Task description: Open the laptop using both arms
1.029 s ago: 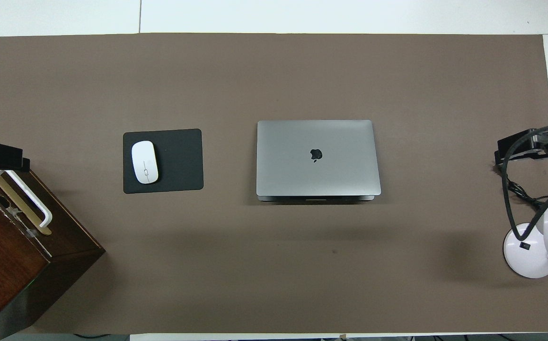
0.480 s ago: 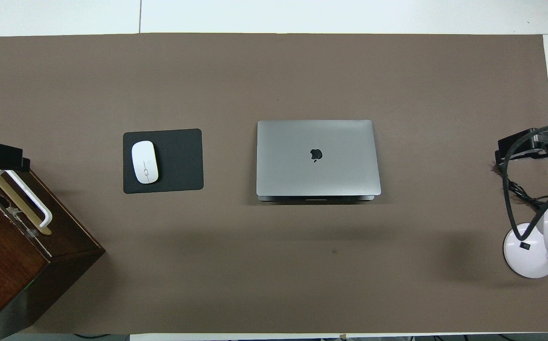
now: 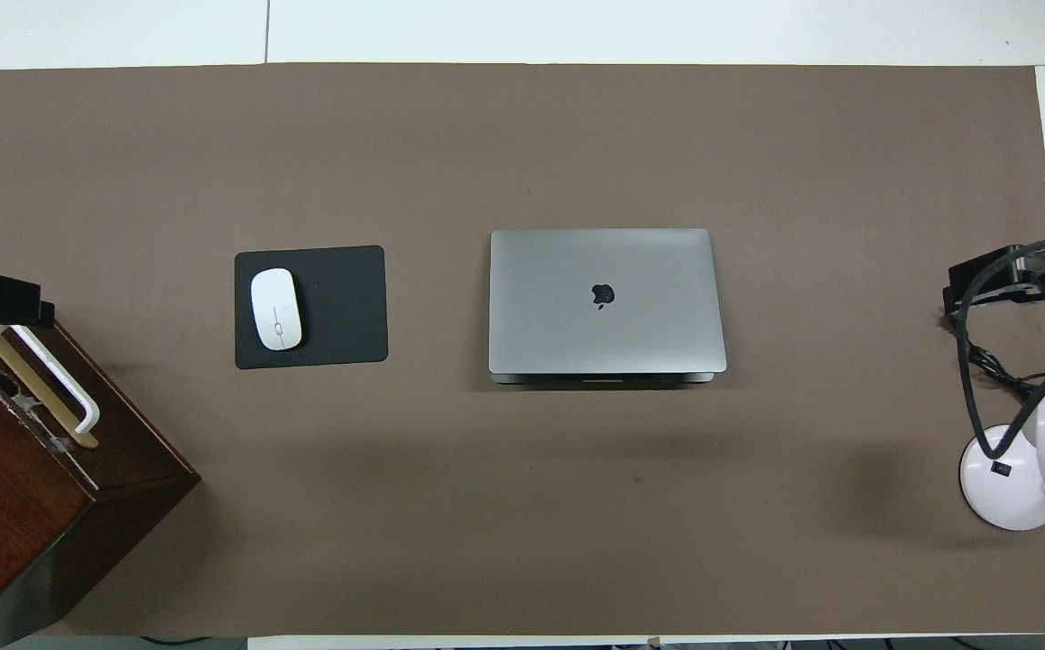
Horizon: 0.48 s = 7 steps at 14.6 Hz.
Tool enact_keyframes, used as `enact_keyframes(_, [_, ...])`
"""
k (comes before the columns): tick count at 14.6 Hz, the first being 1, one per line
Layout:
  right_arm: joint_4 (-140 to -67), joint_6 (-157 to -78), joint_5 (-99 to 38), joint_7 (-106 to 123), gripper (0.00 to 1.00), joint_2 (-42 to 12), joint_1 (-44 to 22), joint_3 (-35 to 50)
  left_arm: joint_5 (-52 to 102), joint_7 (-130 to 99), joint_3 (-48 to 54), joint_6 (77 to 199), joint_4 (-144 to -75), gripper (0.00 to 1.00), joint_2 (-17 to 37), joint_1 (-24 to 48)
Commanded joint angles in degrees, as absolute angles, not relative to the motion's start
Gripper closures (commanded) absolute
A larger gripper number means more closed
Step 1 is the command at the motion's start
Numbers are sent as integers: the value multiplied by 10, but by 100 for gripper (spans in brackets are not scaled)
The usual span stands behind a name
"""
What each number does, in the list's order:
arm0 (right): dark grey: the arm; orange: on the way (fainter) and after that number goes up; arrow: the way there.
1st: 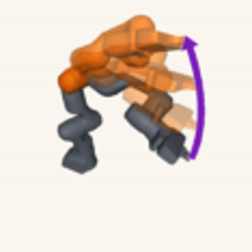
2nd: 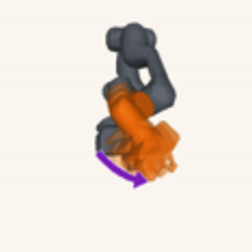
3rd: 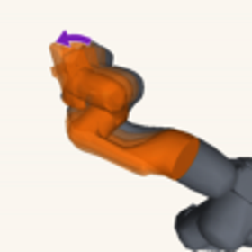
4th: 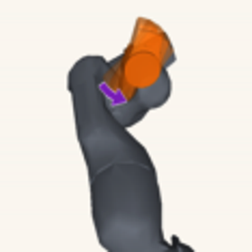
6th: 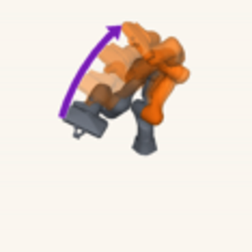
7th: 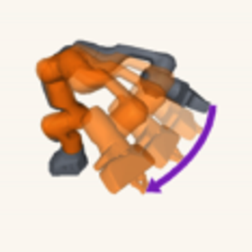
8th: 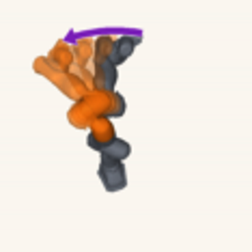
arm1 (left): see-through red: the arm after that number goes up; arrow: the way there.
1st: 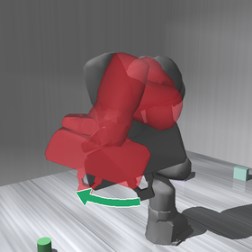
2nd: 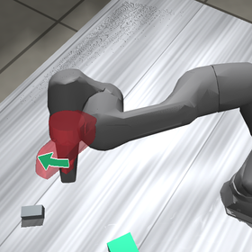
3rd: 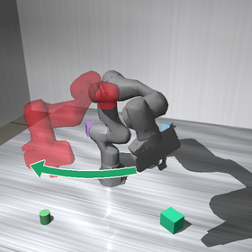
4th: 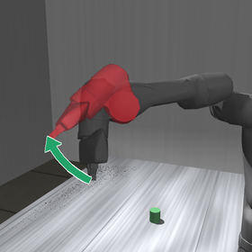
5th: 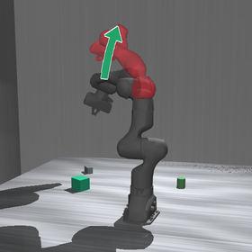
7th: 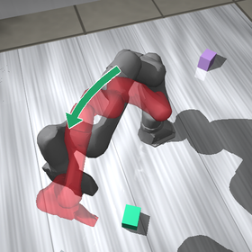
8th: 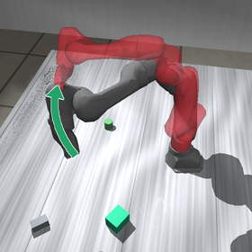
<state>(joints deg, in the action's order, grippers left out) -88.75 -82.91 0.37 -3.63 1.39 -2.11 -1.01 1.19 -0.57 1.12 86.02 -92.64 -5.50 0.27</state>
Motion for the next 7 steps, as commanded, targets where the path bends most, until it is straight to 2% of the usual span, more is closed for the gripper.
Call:
enact_keyframes(1, [-889, -828, 2, -28, 0, 16, -21, -9, 3, 2, 12, 866, -941, 95, -69, 0])
enact_keyframes(2, [-890, -828, 2, -28, 0, 16, -20, -9, 3, 3, 12, 867, -941, 100, -69, -3])
enact_keyframes(7, [-890, -824, 1, -28, 0, 16, -21, -9, 8, 4, 7, 870, -941, 100, -69, -5])
